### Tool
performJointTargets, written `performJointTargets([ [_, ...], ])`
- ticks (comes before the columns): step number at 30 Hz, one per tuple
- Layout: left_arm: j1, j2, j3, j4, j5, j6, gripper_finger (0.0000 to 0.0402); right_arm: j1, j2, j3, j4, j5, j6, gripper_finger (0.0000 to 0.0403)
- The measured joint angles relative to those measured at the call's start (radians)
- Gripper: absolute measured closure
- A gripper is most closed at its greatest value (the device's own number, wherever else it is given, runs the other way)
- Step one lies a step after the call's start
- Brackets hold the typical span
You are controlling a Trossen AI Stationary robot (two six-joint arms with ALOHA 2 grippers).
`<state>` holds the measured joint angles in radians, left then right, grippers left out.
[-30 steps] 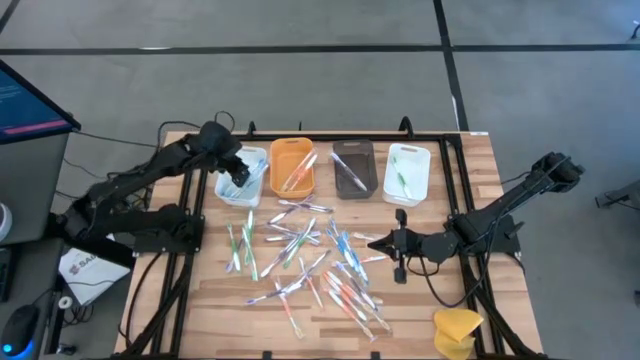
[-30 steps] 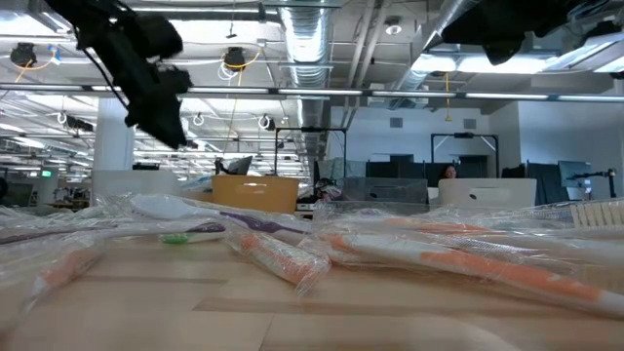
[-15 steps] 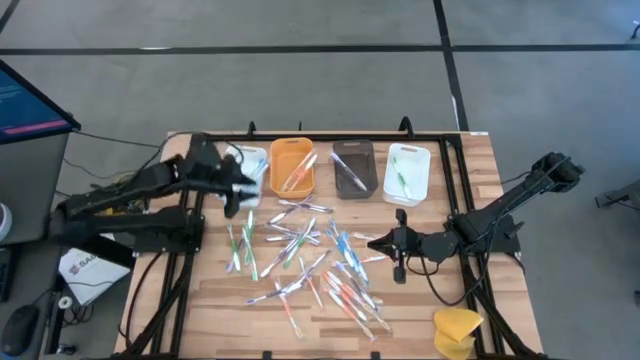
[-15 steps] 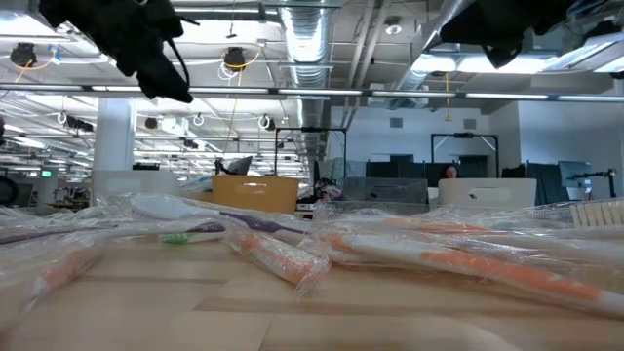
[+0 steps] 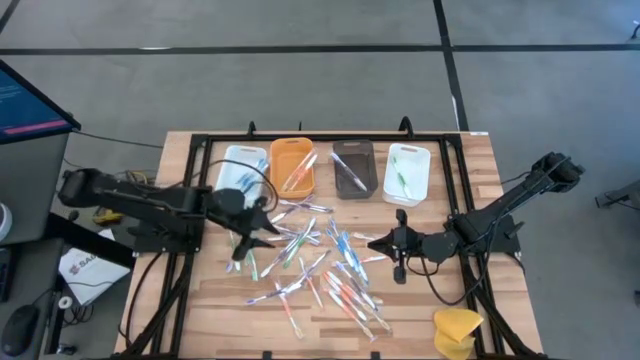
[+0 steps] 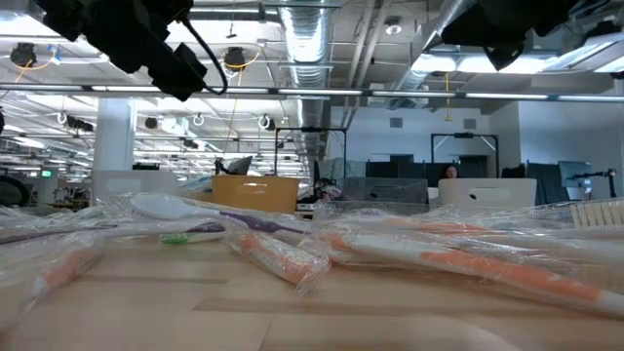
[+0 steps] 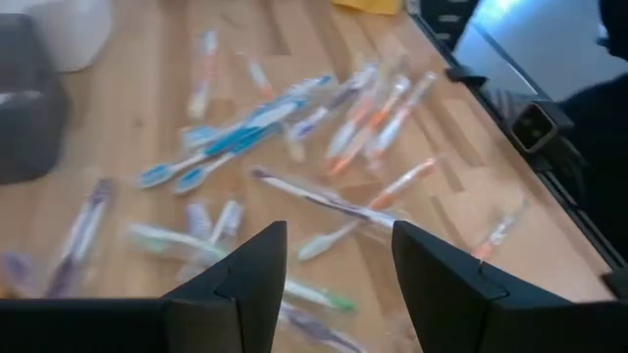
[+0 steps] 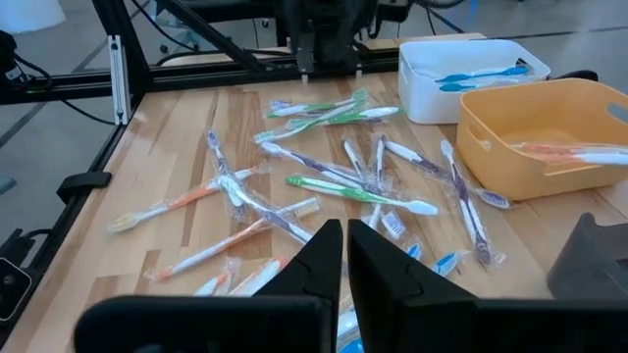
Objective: Pick & Place Toothbrushes
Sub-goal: Put the green toothbrush into right white the bin
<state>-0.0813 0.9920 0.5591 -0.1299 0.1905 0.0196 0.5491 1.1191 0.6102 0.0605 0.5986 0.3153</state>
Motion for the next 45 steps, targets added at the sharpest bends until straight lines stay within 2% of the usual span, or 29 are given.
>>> performJointTargets([
  [5,-0.015,0.057,0.000,0.060,0.000,0.006,0.0225,0.000,0.000,0.000,0.000,0.000,0.000,0.0389],
  [10,-0.015,0.062,0.000,0.059,0.063,0.164,0.0225,0.000,0.000,0.000,0.002,0.000,0.000,0.0392],
  [15,-0.015,0.062,0.000,0.058,0.063,0.182,0.0223,0.000,0.000,0.000,0.002,0.000,0.000,0.0392],
  [17,-0.015,0.062,0.000,0.060,-0.010,0.177,0.0216,0.000,0.000,0.000,0.000,0.000,-0.001,0.0392],
  [19,-0.016,0.062,0.000,0.060,-0.158,0.163,0.0206,-0.001,0.000,0.000,0.000,0.000,-0.008,0.0392],
  [21,-0.012,0.062,0.000,0.061,-0.220,0.163,0.0194,-0.006,0.000,0.000,0.000,0.000,-0.008,0.0391],
  [23,-0.012,0.062,0.000,0.062,-0.204,0.153,0.0182,-0.012,0.000,0.000,0.000,0.000,-0.008,0.0391],
  [28,-0.021,0.078,0.000,0.042,-0.184,-0.031,0.0158,-0.016,0.000,0.000,0.000,0.000,-0.008,0.0391],
  [33,-0.055,0.120,-0.026,0.039,-0.191,-0.053,0.0145,-0.013,0.000,0.000,0.000,0.000,-0.008,0.0392],
  [36,-0.079,0.139,-0.032,0.042,-0.189,0.022,0.0143,-0.013,0.000,0.000,0.000,0.000,-0.008,0.0392],
  [41,-0.129,0.122,-0.032,0.014,-0.181,0.292,0.0147,-0.022,0.000,0.000,-0.004,0.000,-0.019,0.0392],
  [45,-0.132,0.086,-0.027,-0.156,-0.187,0.295,0.0151,-0.035,0.000,0.000,-0.010,0.000,-0.027,0.0392],
])
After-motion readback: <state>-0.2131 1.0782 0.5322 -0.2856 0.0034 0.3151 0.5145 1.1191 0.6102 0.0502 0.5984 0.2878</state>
